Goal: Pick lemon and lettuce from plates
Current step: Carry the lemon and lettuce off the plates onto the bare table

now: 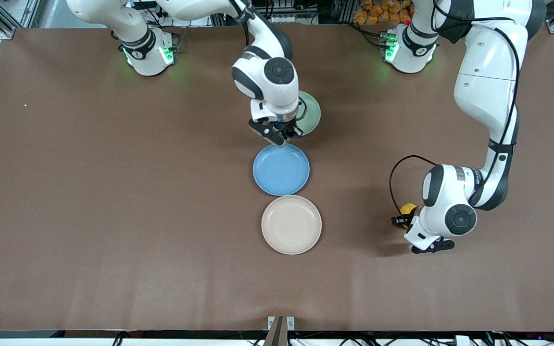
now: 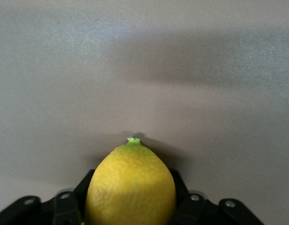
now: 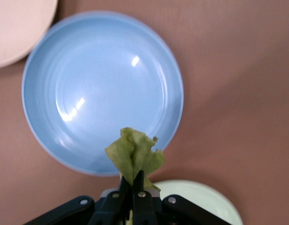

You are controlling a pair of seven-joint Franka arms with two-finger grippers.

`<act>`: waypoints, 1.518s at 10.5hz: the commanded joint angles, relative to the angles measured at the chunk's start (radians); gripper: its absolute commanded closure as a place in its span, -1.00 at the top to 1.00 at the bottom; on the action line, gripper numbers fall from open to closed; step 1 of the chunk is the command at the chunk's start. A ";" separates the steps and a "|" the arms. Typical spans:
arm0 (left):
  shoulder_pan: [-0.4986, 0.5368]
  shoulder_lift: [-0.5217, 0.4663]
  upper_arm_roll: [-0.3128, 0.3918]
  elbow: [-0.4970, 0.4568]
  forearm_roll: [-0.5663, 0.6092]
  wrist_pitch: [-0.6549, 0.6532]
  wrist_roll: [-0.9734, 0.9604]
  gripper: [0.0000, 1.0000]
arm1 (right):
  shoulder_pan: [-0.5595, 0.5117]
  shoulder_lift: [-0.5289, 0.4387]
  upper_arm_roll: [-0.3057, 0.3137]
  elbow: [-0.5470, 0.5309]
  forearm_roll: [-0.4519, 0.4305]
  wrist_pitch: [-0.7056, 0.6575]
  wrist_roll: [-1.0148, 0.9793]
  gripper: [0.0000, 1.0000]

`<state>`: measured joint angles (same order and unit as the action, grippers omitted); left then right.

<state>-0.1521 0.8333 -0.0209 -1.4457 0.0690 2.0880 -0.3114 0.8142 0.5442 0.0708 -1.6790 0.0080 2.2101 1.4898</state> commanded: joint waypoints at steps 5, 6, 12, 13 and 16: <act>0.002 -0.068 0.009 0.022 0.055 -0.074 0.011 1.00 | -0.269 -0.050 0.004 -0.011 -0.016 -0.075 -0.376 -1.00; 0.003 -0.086 0.010 0.025 0.055 -0.089 0.012 1.00 | -0.302 -0.050 0.003 -0.017 -0.017 -0.073 -0.426 -1.00; 0.060 -0.218 0.002 0.022 -0.011 -0.112 0.139 1.00 | -0.562 -0.050 0.001 -0.018 -0.068 -0.113 -0.785 -1.00; 0.072 -0.233 0.002 0.022 -0.026 -0.121 0.141 1.00 | -0.588 -0.050 0.001 -0.018 -0.068 -0.125 -0.825 -1.00; 0.075 -0.282 0.002 0.021 -0.051 -0.149 0.140 1.00 | -0.673 -0.052 0.000 -0.033 -0.103 -0.133 -0.951 -1.00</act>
<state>-0.0863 0.6004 -0.0113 -1.4031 0.0434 1.9676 -0.1953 0.1843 0.5154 0.0536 -1.6850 -0.0608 2.0826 0.5873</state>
